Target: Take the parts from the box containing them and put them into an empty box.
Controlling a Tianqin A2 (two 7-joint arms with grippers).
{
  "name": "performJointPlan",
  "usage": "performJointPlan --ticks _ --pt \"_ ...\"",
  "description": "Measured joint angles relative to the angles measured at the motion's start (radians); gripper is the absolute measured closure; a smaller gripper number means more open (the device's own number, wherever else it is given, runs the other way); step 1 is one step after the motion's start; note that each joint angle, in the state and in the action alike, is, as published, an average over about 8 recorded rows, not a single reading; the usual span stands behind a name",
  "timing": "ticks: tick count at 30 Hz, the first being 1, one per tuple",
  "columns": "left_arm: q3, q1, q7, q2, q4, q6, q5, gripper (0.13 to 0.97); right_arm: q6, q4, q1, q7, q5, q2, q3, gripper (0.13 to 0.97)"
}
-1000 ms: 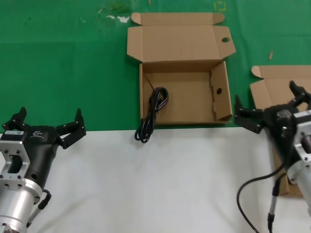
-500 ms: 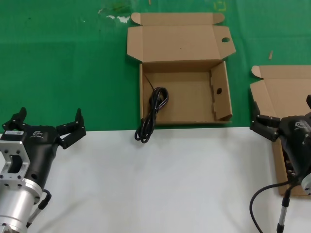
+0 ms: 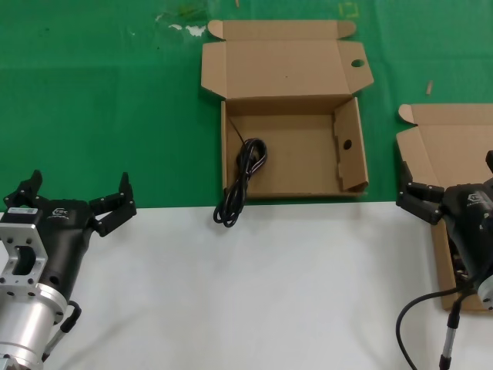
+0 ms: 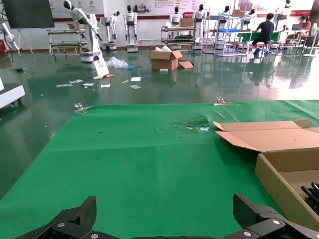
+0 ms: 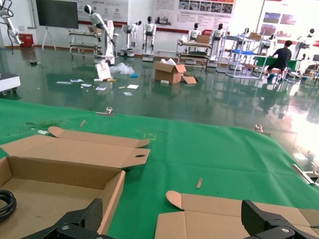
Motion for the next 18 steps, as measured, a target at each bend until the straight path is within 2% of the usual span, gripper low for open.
performJointPlan --ticks 18 --pt "0.000 0.000 0.000 0.000 0.000 0.000 0.000 0.132 0.000 0.000 0.000 0.000 0.000 0.000 0.000 0.129"
